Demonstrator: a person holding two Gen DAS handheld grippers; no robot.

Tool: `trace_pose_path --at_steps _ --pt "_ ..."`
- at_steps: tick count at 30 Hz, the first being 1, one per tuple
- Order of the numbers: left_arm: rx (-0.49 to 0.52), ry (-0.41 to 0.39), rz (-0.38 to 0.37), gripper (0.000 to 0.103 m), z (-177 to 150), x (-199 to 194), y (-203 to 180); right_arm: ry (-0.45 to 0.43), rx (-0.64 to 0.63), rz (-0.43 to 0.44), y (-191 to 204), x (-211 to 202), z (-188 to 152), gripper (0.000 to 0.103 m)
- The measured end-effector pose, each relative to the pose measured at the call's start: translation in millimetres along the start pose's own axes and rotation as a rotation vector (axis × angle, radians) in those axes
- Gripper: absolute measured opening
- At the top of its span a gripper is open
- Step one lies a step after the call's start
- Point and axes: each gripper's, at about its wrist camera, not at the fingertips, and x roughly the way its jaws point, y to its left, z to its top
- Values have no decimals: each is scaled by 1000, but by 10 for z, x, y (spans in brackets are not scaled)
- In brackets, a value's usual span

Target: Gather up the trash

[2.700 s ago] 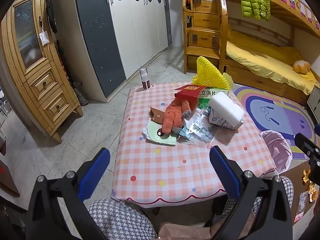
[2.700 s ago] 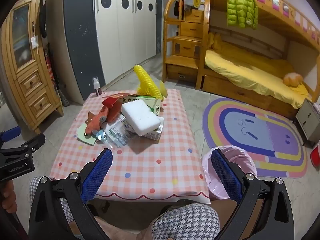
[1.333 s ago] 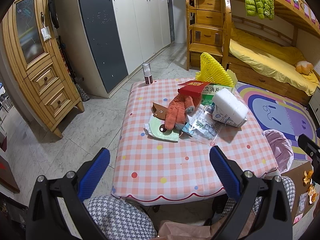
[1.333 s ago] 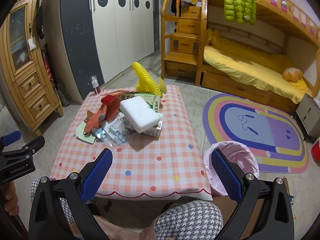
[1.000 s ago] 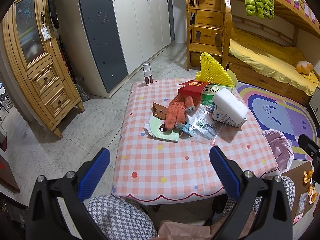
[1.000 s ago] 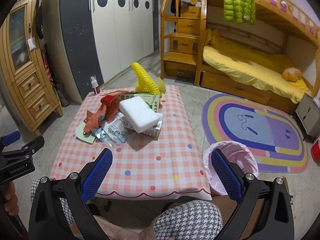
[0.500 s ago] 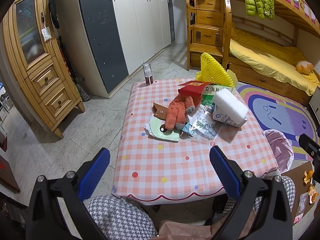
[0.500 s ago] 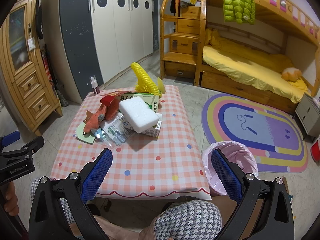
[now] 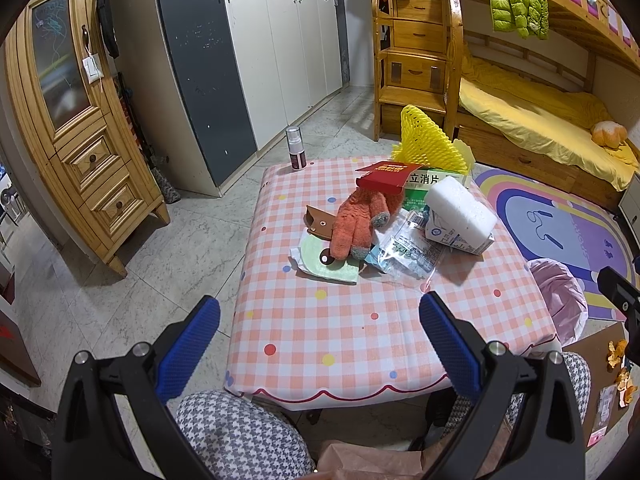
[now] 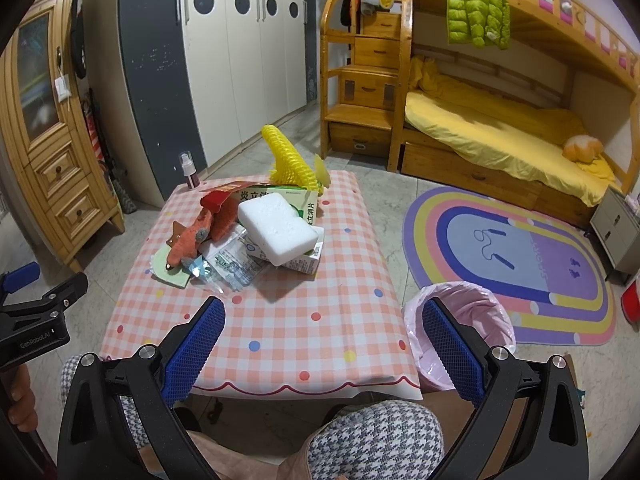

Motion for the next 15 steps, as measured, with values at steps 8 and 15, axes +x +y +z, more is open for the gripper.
trace_pose_path --at_steps 8,15 --pt "0 0 1 97 -1 1 -4 1 0 -1 -6 7 -9 98" --pt "-1 1 0 97 0 0 5 2 1 -1 -5 25 -9 98"
